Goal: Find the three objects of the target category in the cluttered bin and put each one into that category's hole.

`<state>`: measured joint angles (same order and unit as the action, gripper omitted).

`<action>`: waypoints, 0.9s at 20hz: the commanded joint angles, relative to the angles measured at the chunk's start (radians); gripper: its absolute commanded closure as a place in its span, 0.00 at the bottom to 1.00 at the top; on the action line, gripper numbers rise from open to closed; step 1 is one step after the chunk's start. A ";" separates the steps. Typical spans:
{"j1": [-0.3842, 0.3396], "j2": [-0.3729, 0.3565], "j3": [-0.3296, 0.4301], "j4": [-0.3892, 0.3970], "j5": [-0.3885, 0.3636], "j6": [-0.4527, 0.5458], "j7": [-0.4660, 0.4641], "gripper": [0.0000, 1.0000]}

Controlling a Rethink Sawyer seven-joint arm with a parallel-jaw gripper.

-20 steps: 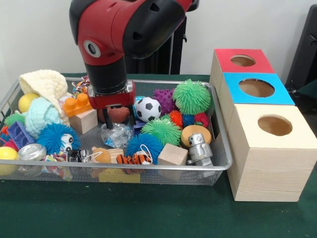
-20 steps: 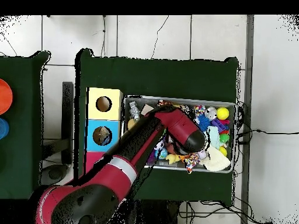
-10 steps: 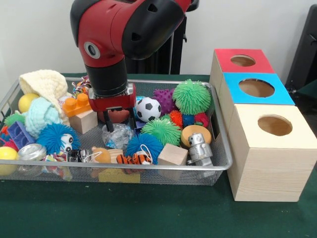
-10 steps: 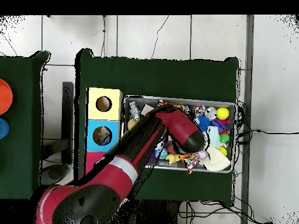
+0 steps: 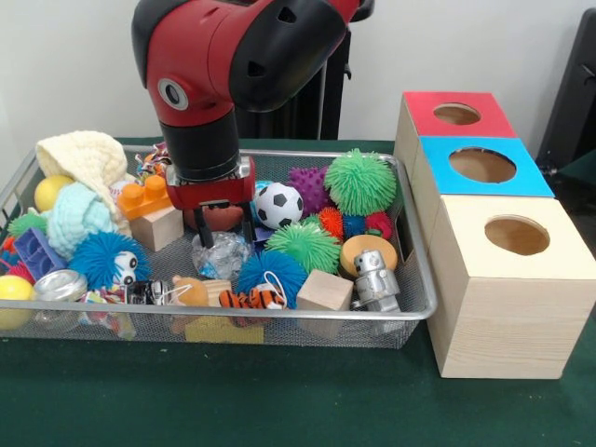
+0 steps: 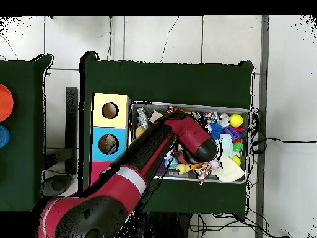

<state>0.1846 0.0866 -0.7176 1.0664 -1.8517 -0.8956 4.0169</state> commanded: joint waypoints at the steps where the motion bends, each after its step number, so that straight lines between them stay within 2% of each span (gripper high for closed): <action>1: -0.012 0.038 0.083 -0.092 -0.010 0.063 -0.142 0.00; 5: 0.013 0.082 0.048 -0.102 -0.035 0.099 -0.106 0.00; 7: 0.014 0.079 0.069 -0.095 -0.018 0.116 -0.141 0.00; 9: 0.020 0.090 0.074 -0.095 -0.016 0.122 -0.135 0.00; 14: 0.055 0.146 0.055 -0.095 0.018 0.276 -0.120 0.00; 18: 0.067 0.165 0.052 -0.095 0.024 0.307 -0.097 0.00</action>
<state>0.2359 0.1482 -0.7624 1.0569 -1.8618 -0.7388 4.0169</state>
